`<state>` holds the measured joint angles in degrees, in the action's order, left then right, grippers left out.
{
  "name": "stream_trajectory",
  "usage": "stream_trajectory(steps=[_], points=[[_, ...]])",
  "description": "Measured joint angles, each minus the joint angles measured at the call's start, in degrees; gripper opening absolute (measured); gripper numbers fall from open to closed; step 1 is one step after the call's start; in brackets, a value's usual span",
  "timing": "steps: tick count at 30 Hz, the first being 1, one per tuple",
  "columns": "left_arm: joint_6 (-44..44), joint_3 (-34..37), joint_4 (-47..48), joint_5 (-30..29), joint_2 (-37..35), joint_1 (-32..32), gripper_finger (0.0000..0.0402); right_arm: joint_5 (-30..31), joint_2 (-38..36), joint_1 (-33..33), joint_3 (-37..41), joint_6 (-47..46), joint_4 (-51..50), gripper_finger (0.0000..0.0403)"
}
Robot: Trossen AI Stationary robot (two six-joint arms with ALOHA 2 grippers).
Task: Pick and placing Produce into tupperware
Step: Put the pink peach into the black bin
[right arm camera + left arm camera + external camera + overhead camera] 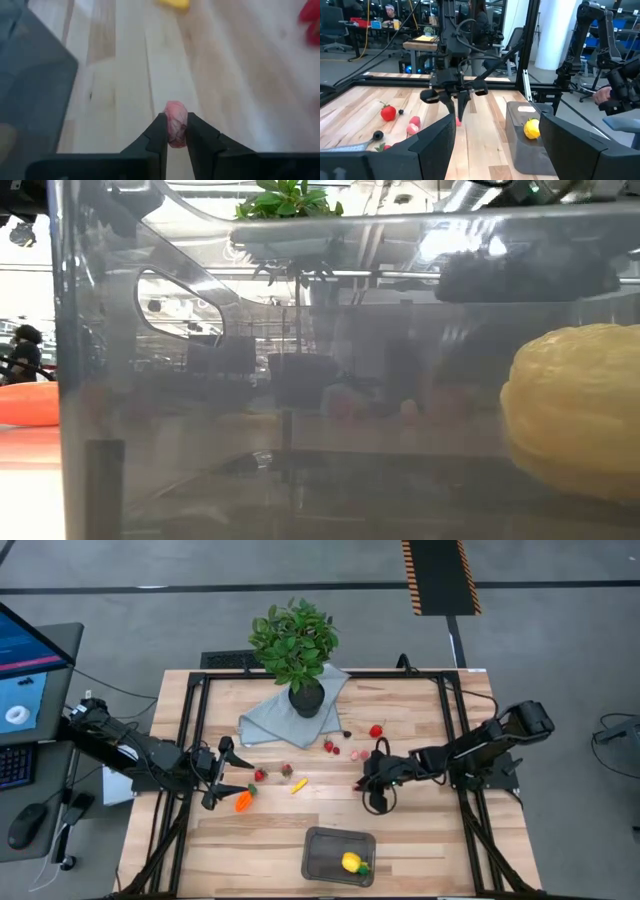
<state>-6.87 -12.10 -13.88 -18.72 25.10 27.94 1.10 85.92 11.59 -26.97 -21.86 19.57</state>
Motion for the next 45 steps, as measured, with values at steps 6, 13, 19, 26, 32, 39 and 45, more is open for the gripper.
stream_trajectory(steps=[6, 13, 19, 26, 32, 39, 45], points=[[-0.7, 0.0, 0.0, 0.0, 0.0, 0.0, 0.0272, -0.6, -3.2, -0.5, -3.2, 4.8, -0.6, 0.0079], [-1.3, 0.0, 0.0, -0.1, 0.0, 0.0, 0.0272, -0.9, -5.6, 1.1, -10.5, 8.2, -8.5, 0.008], [-1.3, 0.0, -0.2, -0.1, 0.0, 0.0, 0.0272, -0.9, -3.7, 4.7, -20.5, 10.9, -17.1, 0.008], [-1.3, 0.0, -0.2, -0.1, 0.0, 0.0, 0.0272, -0.9, 0.8, 9.4, -29.7, 11.5, -23.4, 0.008], [-1.3, 0.0, -0.2, -0.2, 0.0, 0.0, 0.0272, -0.9, 7.5, 13.4, -36.9, 10.2, -26.6, 0.008], [-1.5, 0.0, -0.1, -0.2, 0.0, 0.0, 0.0272, -0.9, 15.0, 17.0, -44.7, 7.7, -31.5, 0.008], [-1.9, 0.0, 0.0, -0.1, 0.0, 0.0, 0.0272, -1.1, 19.1, 18.1, -47.5, 3.9, -34.2, 0.008]])
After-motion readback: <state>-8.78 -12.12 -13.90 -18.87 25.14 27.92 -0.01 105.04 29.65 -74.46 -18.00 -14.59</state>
